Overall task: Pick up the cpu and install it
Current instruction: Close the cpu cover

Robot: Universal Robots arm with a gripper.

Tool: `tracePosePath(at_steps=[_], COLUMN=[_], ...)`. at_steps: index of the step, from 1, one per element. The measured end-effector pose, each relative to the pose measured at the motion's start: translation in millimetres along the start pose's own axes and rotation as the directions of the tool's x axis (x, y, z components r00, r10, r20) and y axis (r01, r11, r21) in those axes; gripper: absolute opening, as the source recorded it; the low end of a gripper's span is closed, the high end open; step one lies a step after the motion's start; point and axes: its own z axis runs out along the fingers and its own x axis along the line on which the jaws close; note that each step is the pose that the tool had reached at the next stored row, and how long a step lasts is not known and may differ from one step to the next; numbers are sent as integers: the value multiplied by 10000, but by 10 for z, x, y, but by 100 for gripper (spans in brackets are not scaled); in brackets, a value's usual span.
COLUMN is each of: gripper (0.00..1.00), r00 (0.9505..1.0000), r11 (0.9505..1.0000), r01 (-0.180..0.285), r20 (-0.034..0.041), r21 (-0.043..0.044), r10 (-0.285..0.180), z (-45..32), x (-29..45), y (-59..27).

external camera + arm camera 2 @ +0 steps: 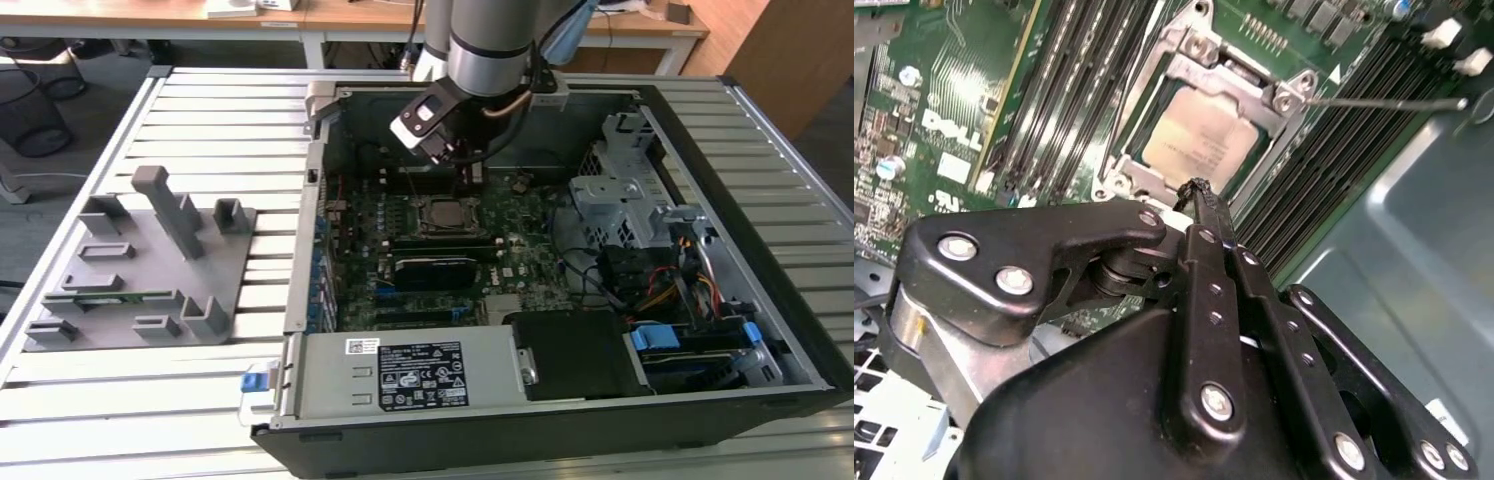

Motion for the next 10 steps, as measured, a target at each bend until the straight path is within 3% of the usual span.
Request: tracePosePath(at_steps=[10], gripper=[11], r00=[10000], r11=[10000], r01=[0], r20=[0], r21=[0], r10=[0], z=[6], x=[-1], y=[-97])
